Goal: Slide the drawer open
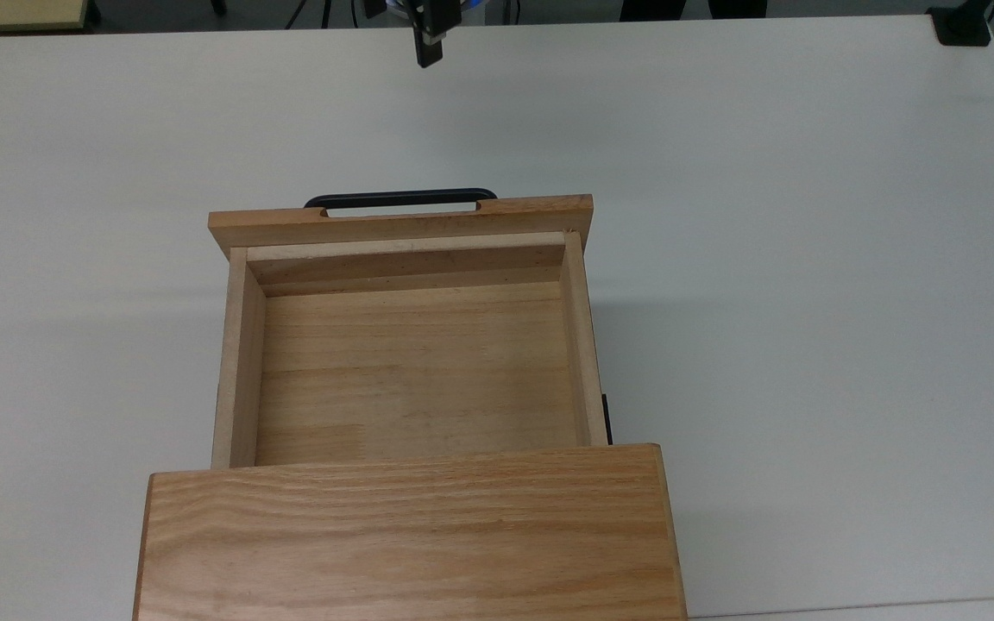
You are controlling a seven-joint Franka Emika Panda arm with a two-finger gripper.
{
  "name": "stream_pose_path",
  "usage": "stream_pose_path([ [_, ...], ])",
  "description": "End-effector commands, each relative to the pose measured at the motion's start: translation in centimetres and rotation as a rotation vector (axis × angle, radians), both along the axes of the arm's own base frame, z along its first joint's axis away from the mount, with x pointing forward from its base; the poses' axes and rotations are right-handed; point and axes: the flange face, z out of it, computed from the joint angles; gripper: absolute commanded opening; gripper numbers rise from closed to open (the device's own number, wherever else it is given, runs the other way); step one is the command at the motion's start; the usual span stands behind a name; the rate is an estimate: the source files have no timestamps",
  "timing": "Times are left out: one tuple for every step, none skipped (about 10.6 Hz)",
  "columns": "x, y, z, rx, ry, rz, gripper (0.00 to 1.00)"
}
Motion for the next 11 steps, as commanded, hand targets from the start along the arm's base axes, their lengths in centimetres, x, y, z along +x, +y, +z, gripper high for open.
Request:
stream_pose_path([
  [0.3, -1.3, -1.6, -0.039, 0.09, 0.297, 1.0],
  [0.1, -2.0, -1.9, -0.093, 0.121, 0.389, 1.0],
  [-0.5, -2.3, -2.2, -0.11, 0.178, 0.476, 1.0],
  [-0.9, -2.3, -1.7, -0.11, 0.205, 0.522, 1.0],
  [-1.0, -2.4, -0.7, -0.125, 0.213, 0.567, 1.0],
  [-1.3, -2.1, -0.7, -0.13, 0.243, 0.714, 1.0],
  [-1.4, -2.0, -0.7, -0.128, 0.248, 0.858, 1.0],
  [-1.8, -1.9, -0.4, -0.122, 0.247, 0.884, 1.0],
  [-1.6, -2.0, -0.4, -0.122, 0.235, 0.89, 1.0],
  [-0.8, -2.0, -0.1, -0.122, 0.201, 0.882, 1.0],
  [-0.5, -2.2, 0.4, -0.113, 0.162, 0.874, 1.0],
])
